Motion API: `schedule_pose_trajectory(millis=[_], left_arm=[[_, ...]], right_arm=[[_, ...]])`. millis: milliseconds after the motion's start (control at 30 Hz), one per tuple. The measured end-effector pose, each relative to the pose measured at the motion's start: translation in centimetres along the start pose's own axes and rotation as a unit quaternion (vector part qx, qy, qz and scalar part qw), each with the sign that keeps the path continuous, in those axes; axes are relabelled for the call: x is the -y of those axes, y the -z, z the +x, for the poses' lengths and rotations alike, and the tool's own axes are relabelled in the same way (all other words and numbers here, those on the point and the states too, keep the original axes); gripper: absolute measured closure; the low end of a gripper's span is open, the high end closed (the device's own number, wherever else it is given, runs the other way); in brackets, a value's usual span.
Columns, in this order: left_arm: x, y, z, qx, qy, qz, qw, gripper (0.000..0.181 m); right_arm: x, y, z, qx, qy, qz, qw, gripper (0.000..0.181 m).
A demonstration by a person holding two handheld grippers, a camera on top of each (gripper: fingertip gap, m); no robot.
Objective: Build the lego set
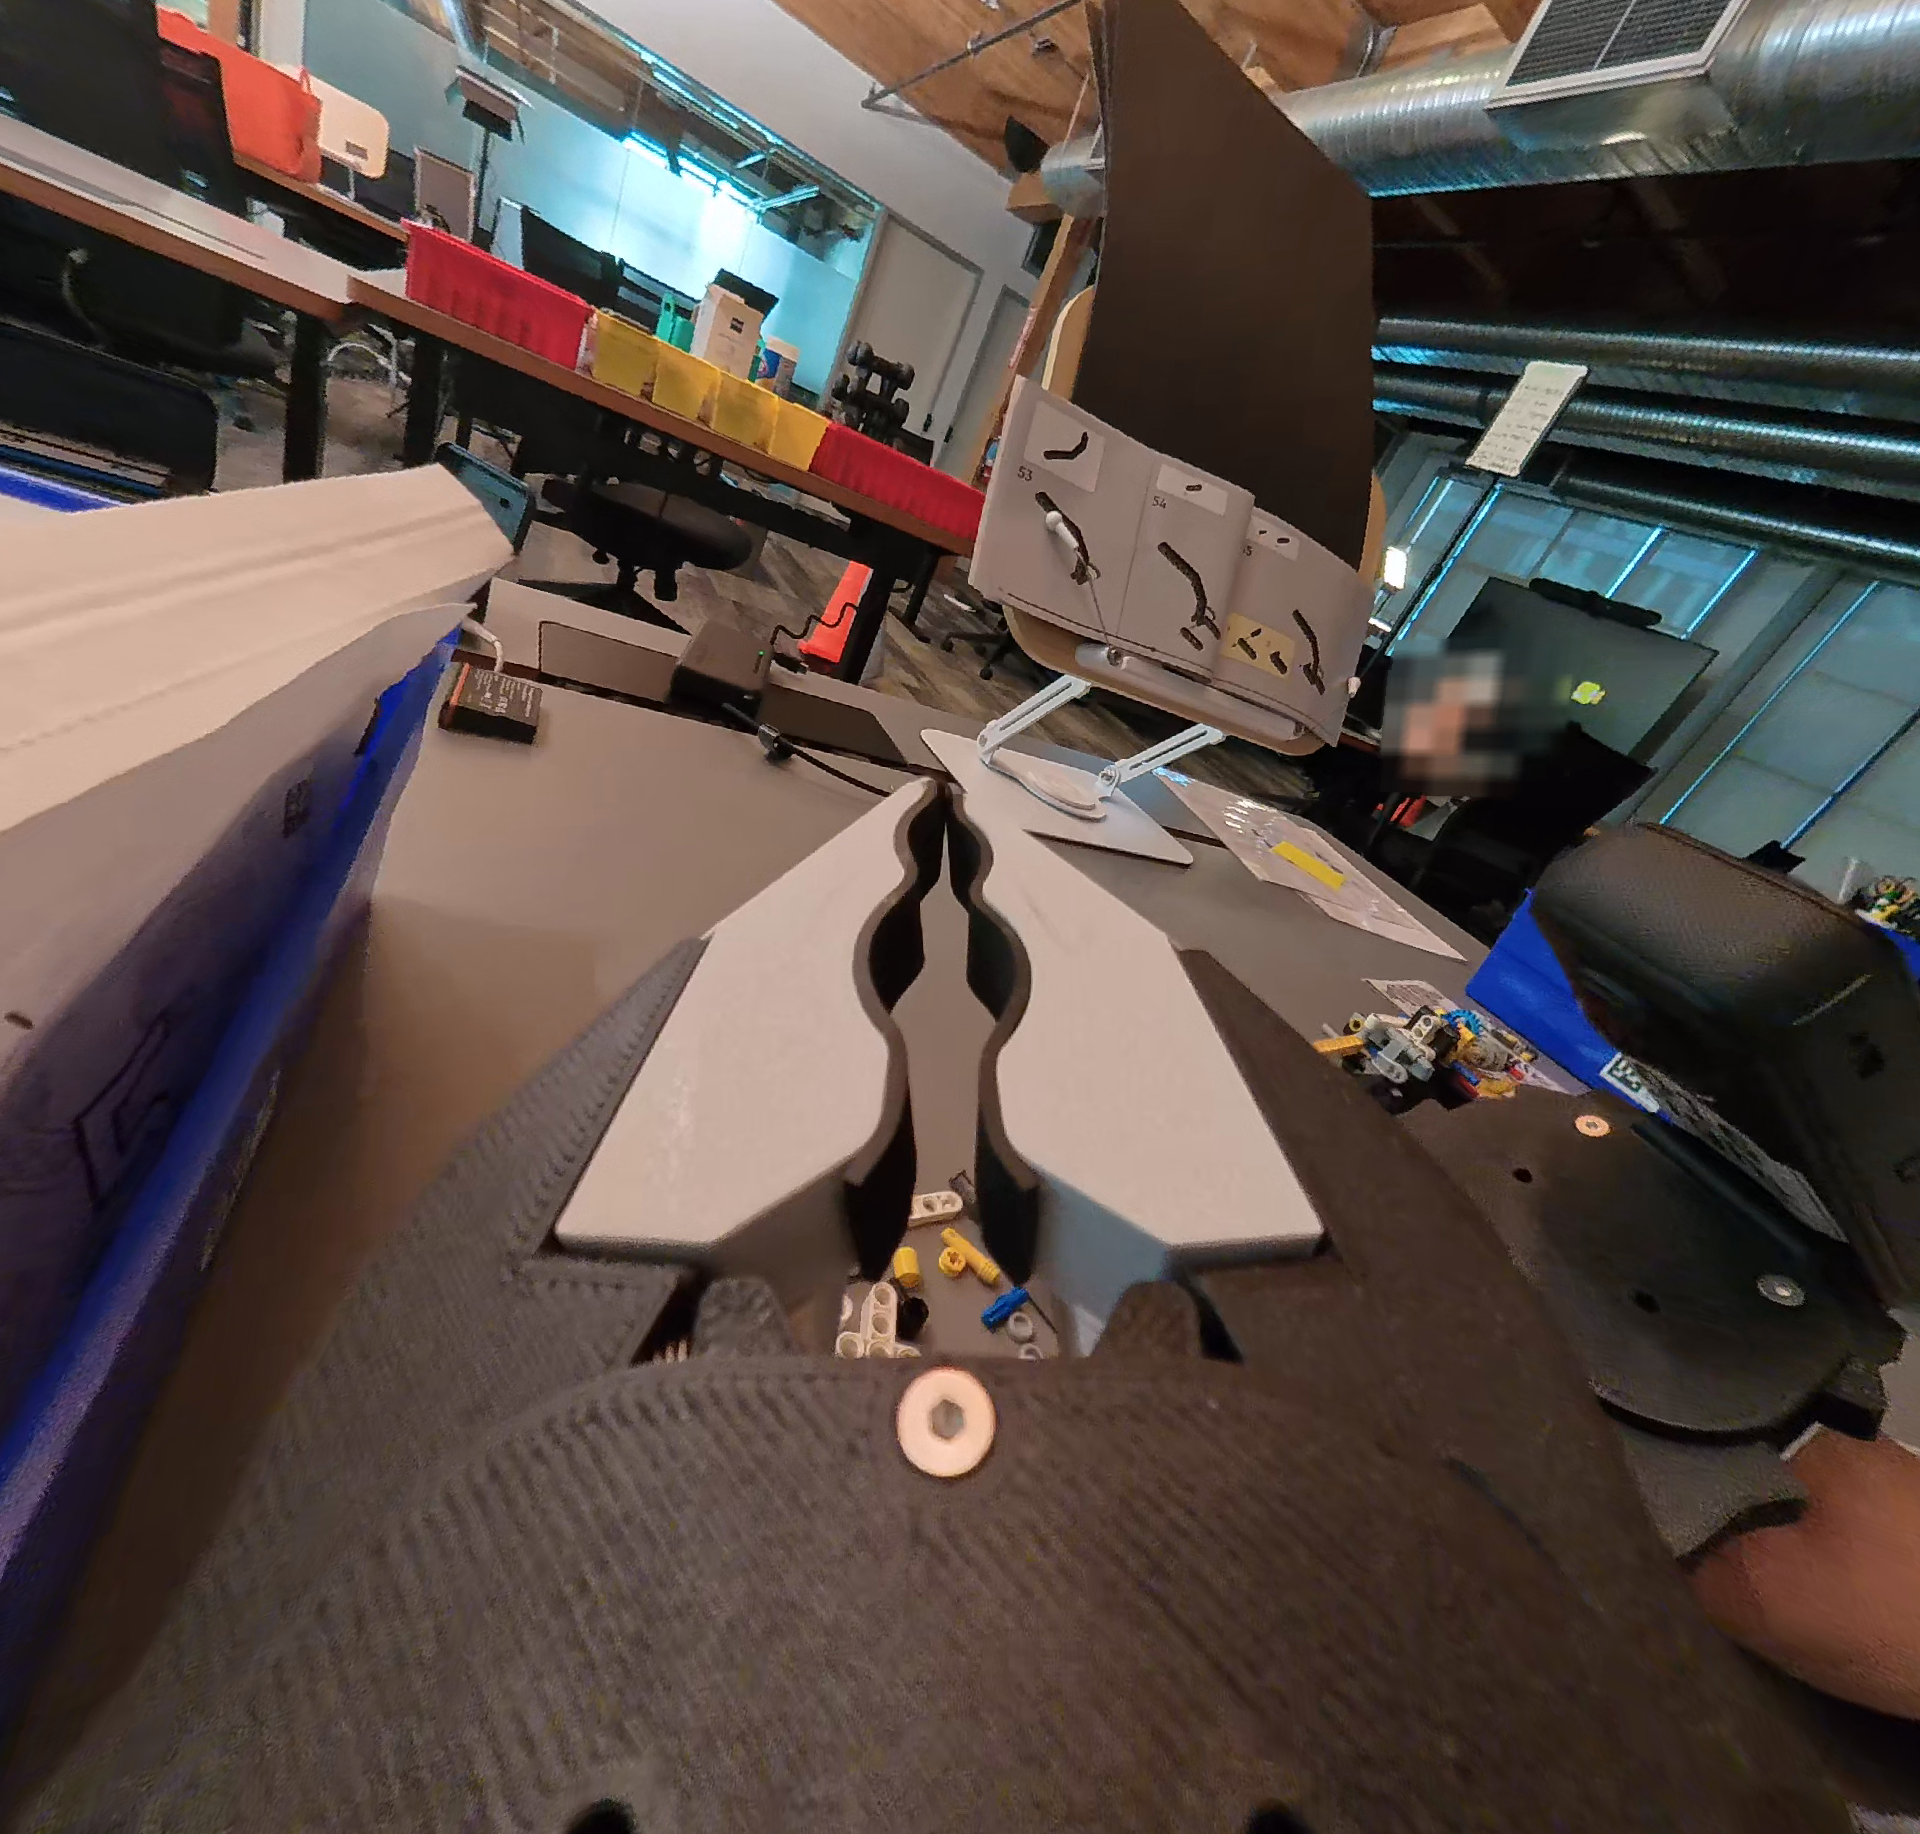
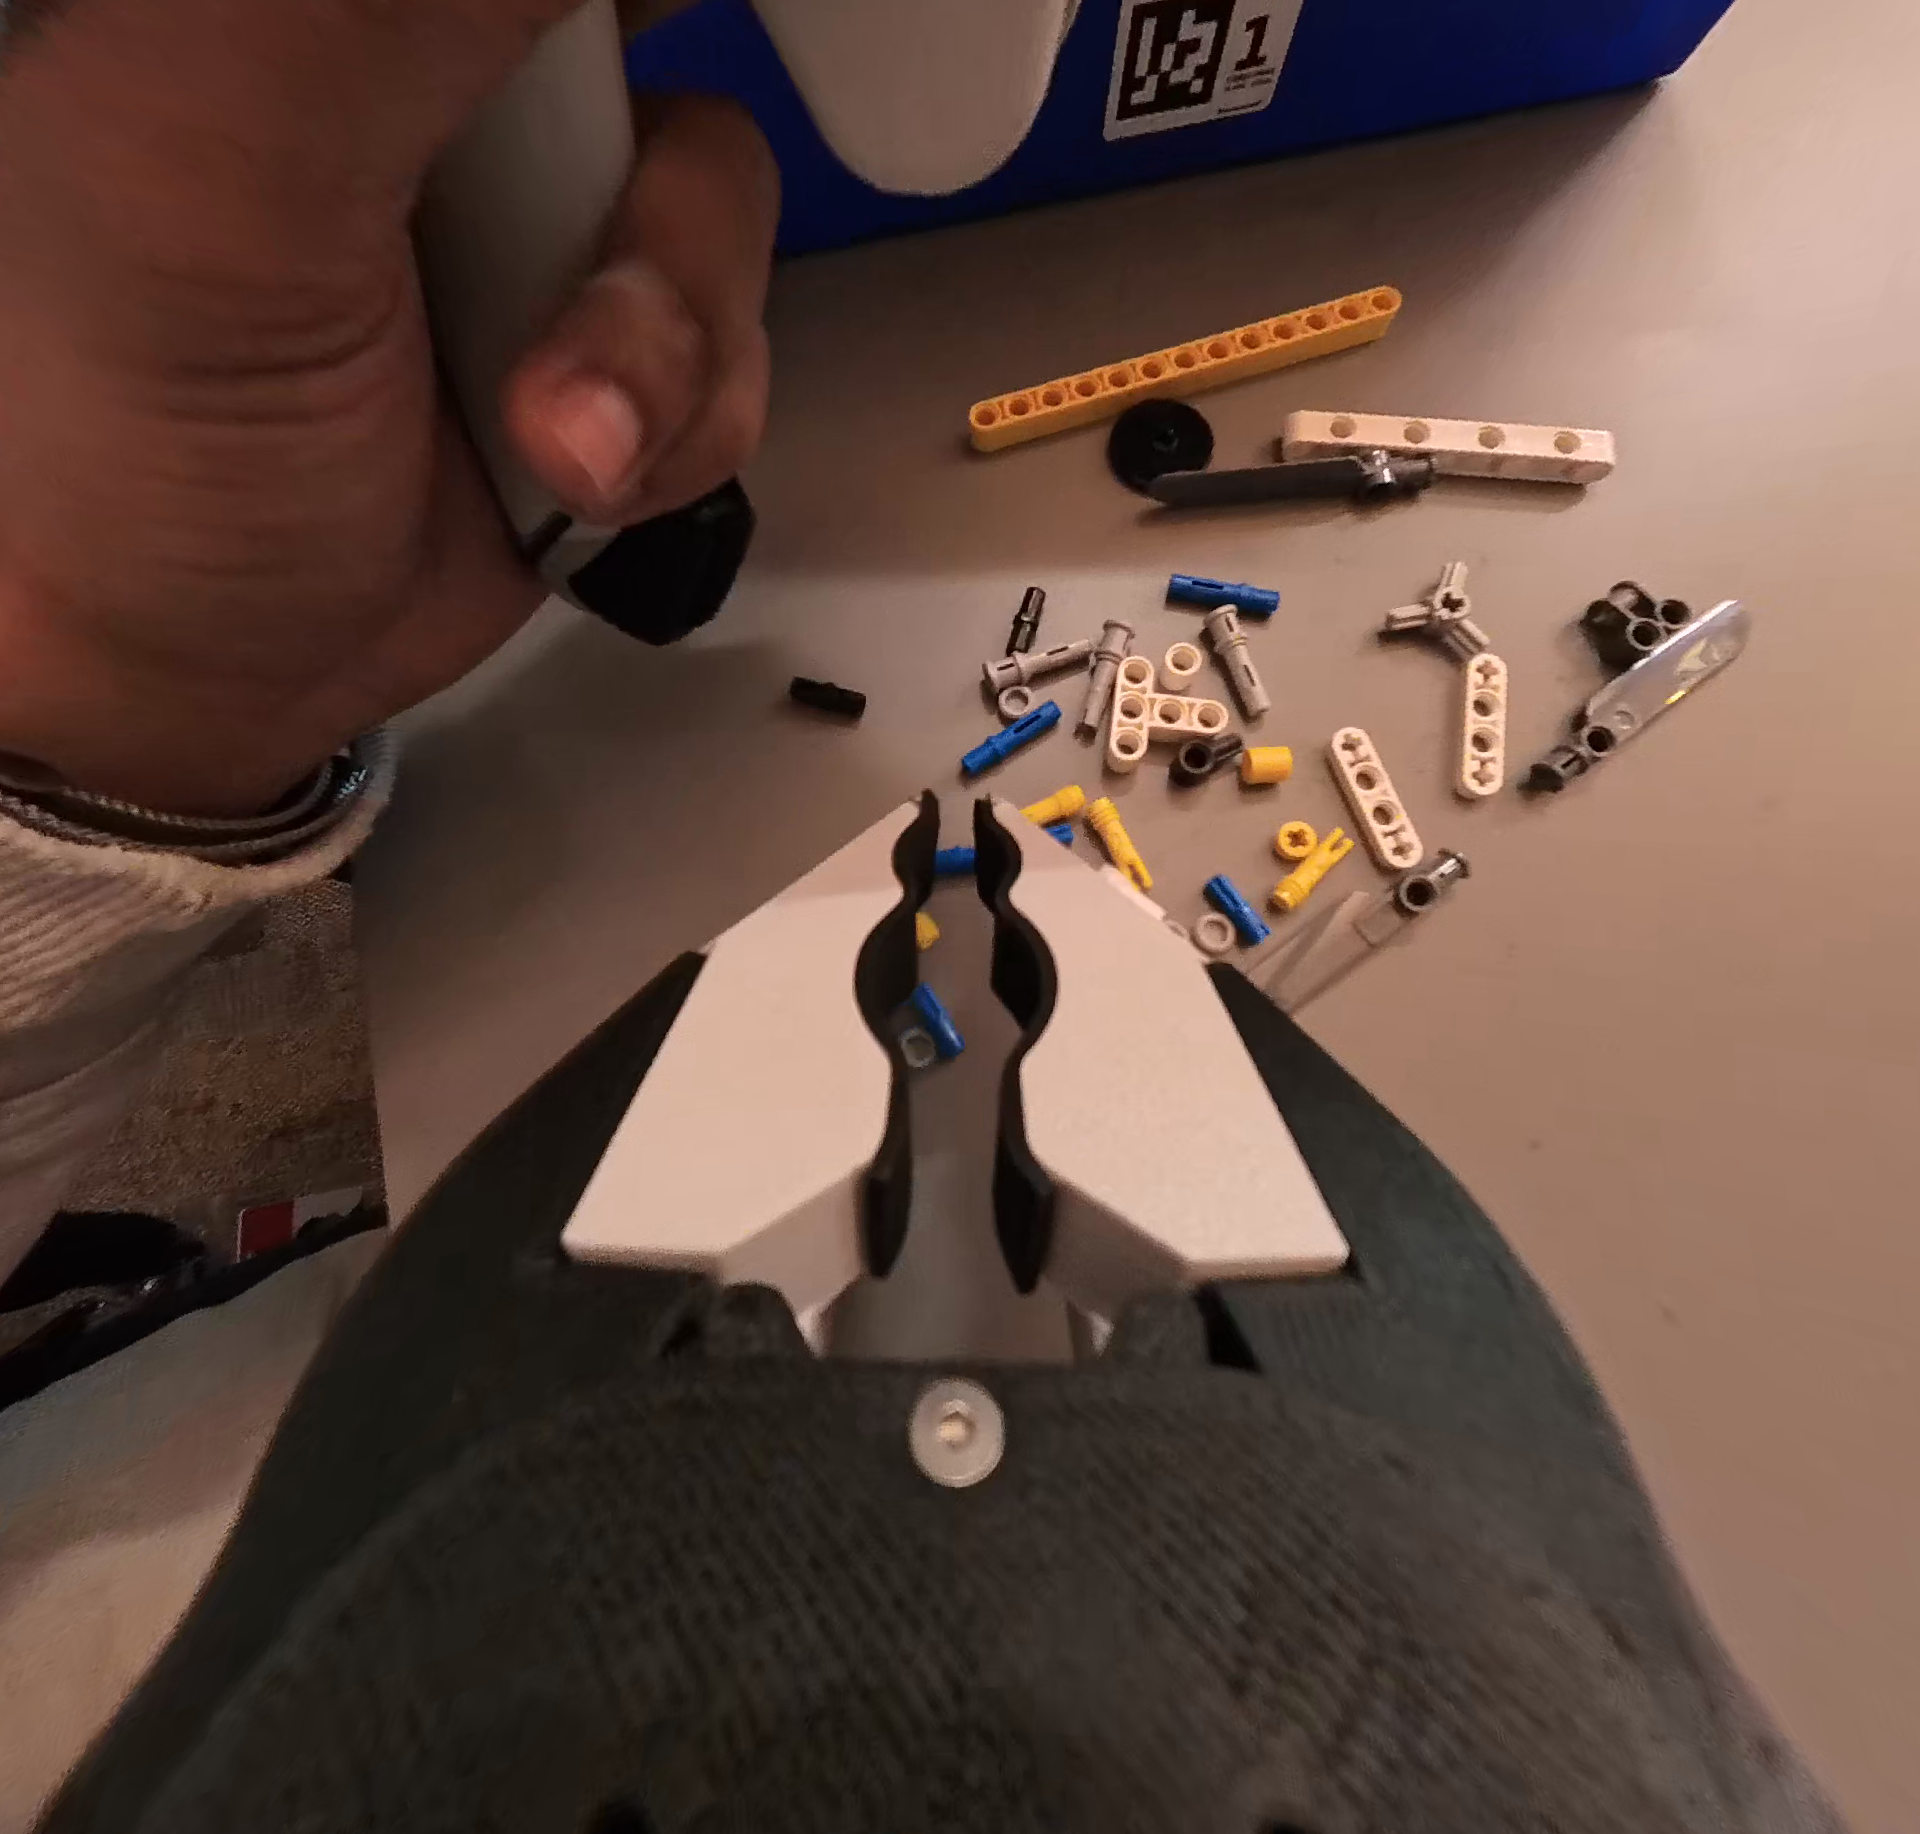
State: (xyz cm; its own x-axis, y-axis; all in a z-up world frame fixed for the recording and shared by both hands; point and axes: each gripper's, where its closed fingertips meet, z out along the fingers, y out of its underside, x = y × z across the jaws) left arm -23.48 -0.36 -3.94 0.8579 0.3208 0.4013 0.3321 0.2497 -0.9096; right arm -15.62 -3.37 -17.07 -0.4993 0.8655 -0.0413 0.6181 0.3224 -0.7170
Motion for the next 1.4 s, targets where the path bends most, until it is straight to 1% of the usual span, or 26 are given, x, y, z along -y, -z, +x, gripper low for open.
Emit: schedule_pose_trajectory(millis=[200,433,1400], left_arm=[[-0.3,-0.1,-0.1,0.004,-0.002,-0.006,1.0,0.181],[-0.9,-0.4,0.1,0.003,-0.007,-0.016,1.0,0.181],[-0.6,-0.2,-0.2,0.007,-0.001,-0.011,1.0,0.181]], right_arm=[[-0.1,0.8,0.3,-0.008,0.009,0.008,1.0,0.173],[0.3,1.9,0.6,-0.004,-0.005,0.028,1.0,0.173],[0.2,1.1,-0.3,0.009,-0.001,0.025,1.0,0.173]])
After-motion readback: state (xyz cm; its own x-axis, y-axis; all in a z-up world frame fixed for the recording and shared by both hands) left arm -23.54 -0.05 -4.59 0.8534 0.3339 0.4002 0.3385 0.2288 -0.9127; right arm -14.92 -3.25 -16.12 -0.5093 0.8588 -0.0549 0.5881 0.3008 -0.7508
